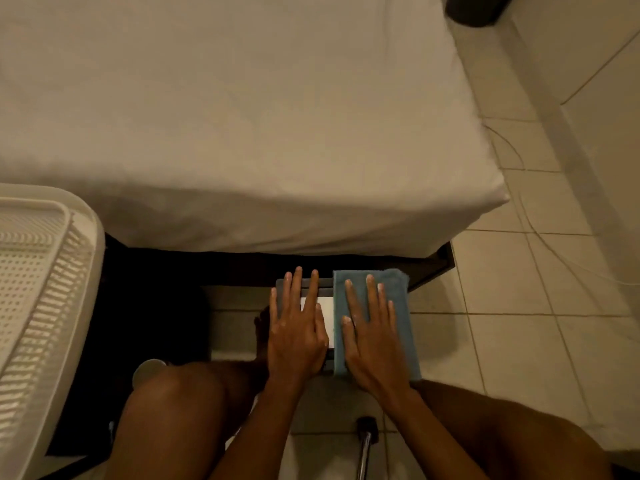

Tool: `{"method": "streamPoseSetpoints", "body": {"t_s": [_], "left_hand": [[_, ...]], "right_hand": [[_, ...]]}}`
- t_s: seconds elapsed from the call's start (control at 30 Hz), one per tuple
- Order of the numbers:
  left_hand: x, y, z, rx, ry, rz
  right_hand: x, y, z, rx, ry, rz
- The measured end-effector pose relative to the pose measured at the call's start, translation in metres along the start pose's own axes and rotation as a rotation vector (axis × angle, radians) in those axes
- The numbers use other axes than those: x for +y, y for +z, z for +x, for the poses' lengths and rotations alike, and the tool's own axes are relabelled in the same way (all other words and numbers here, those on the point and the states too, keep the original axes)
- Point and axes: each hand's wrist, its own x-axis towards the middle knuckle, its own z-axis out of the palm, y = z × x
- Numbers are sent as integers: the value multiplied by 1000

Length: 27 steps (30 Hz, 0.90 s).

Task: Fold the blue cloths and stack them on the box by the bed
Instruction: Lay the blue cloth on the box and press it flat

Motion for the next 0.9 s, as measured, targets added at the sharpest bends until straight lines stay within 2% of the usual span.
{"method": "streamPoseSetpoints", "body": {"t_s": [0.1, 0.27, 0.47, 0.6, 0.73, 0.77, 0.83, 0.87, 0.9], "left_hand": [[0, 0, 0, -4, -1, -6], [-2, -2, 0, -8, 6, -14], [-1, -2, 2, -13, 1, 0], [-2, -1, 1, -9, 6, 5], [-3, 1, 2, -11, 8, -9], [-4, 1, 3, -10, 8, -14], [-2, 2, 4, 16, -3, -45], [1, 1, 7, 37, -19, -86], [5, -2, 11, 54, -46, -147]], "right_hand": [[-6, -5, 23, 29, 36, -6], [-9, 4, -16, 21, 7, -29], [-1, -5, 27, 33, 18, -6], [-13, 10, -9, 73, 23, 6], [-3, -3, -6, -12, -58, 116], [1, -16, 0, -8, -29, 208], [18, -41, 17, 174, 172, 399], [29, -53, 29, 275, 291, 409], [41, -60, 41, 306, 390, 370]]}}
